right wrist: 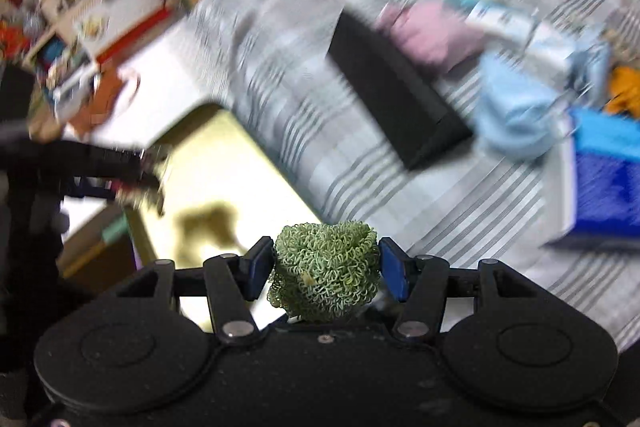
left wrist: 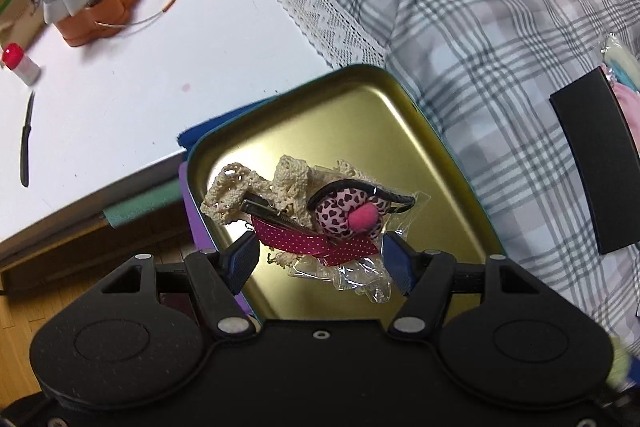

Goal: Organize soft objects
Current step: 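Lower both held items into the gold tray and open both tools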

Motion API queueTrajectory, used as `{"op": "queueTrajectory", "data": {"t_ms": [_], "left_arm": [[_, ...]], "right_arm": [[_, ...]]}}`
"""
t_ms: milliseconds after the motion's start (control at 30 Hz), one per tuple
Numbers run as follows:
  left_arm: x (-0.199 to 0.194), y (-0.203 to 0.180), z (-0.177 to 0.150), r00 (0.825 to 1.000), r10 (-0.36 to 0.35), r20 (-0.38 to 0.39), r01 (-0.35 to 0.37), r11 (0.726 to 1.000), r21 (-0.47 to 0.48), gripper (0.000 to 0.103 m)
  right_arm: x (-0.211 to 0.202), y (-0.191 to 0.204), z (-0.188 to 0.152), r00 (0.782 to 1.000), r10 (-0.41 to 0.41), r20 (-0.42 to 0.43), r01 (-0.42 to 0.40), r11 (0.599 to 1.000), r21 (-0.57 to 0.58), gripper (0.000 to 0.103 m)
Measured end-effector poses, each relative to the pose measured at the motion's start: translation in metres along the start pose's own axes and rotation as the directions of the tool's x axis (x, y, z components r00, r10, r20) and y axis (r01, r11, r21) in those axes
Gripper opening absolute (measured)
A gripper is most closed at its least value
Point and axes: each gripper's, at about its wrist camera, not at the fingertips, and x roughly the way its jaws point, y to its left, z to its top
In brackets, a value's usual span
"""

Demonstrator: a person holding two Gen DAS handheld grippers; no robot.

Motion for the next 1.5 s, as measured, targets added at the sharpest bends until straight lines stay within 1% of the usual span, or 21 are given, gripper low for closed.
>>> {"op": "queueTrajectory", "data": {"t_ms": [100, 233, 300, 333, 533, 800, 900, 1233, 1500], "left_arm": [[-0.001, -0.004, 0.000, 1.000, 0.019, 0.009, -0.019, 1.000, 0.013, 0.065], [-0.002, -0.006, 0.000, 0.999, 0.040, 0.030, -0.041, 0.999, 0.017, 0.068], [-0.004, -0.004, 0.000, 0.998, 0.054, 0.042, -0.055, 0.998, 0.014, 0.076], [-0.004, -0.004, 0.000, 0.997, 0.056, 0.044, -0.056, 0.998, 0.010, 0.076], [0.000, -0.003, 0.001, 0.999, 0.046, 0.028, -0.046, 0.999, 0.001, 0.076], [0.002, -0.004, 0.000, 0.999, 0.042, 0.017, -0.042, 0.999, 0.003, 0.076], [0.002, -0.004, 0.000, 0.999, 0.041, 0.017, -0.041, 0.999, 0.003, 0.076], [0.003, -0.007, -0.002, 0.999, 0.034, 0.011, -0.034, 0.999, 0.011, 0.076], [0.004, -0.007, -0.003, 1.000, 0.028, 0.006, -0.028, 0.999, 0.024, 0.076]], "right_arm": [[0.011, 0.006, -0.001, 0.999, 0.007, -0.036, -0.008, 1.000, -0.012, 0.056], [0.016, 0.015, -0.005, 0.999, -0.006, -0.041, 0.005, 0.999, -0.037, 0.057], [0.017, 0.015, -0.002, 0.999, -0.006, -0.041, 0.005, 0.999, -0.036, 0.057], [0.020, 0.017, -0.001, 0.999, -0.005, -0.041, 0.004, 0.999, -0.035, 0.057], [0.026, 0.018, 0.008, 0.999, -0.002, -0.040, 0.001, 1.000, -0.025, 0.057], [0.037, 0.033, 0.016, 0.999, 0.015, -0.037, -0.016, 0.999, -0.049, 0.059], [0.039, 0.038, 0.019, 0.999, 0.027, -0.031, -0.029, 0.998, -0.051, 0.061], [0.039, 0.035, 0.016, 0.999, 0.030, -0.035, -0.032, 0.999, -0.043, 0.063], [0.039, 0.029, 0.011, 0.999, 0.011, -0.046, -0.012, 0.999, -0.029, 0.065]]}}
